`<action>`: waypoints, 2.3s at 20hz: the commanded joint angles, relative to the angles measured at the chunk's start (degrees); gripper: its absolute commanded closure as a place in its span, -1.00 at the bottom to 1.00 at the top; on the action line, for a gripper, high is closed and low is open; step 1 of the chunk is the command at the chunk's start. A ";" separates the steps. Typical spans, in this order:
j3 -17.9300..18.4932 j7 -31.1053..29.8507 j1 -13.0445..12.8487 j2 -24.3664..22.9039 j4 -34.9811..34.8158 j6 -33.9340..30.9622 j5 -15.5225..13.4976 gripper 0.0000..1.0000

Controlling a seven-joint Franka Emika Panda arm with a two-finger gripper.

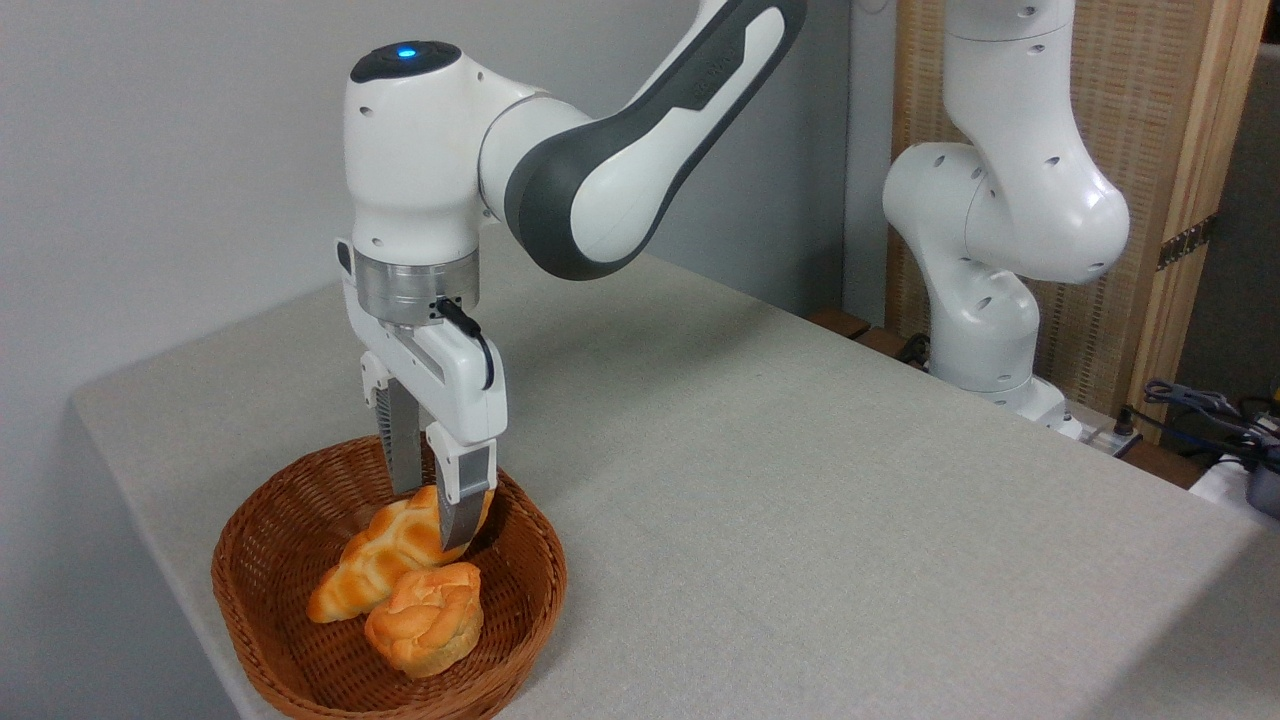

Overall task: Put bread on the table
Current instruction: 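Close the gripper on the end of the braided roll, then lift the braided roll out of the basket and carry it aside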

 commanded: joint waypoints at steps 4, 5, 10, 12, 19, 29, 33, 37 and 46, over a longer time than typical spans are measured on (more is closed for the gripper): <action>0.12 3.76 0.36 -0.02 -0.52 1.37 0.39 0.23; 0.20 3.76 0.36 -0.02 -0.52 1.37 0.39 0.23; 0.47 4.03 0.36 -0.02 -0.44 1.28 0.39 0.24; 0.47 4.38 0.36 -0.02 -0.44 1.20 0.39 0.29; 0.73 4.38 0.36 -0.28 -0.26 1.20 0.30 0.40; 3.98 3.68 0.36 -2.30 8.08 -7.49 -7.51 0.42; 4.16 4.29 0.53 -7.56 8.27 -14.78 -8.49 0.42; 3.46 6.13 1.41 -13.46 7.13 -29.53 -8.40 0.41; 1.17 12.29 2.47 -17.69 -3.06 -33.80 -7.79 -0.49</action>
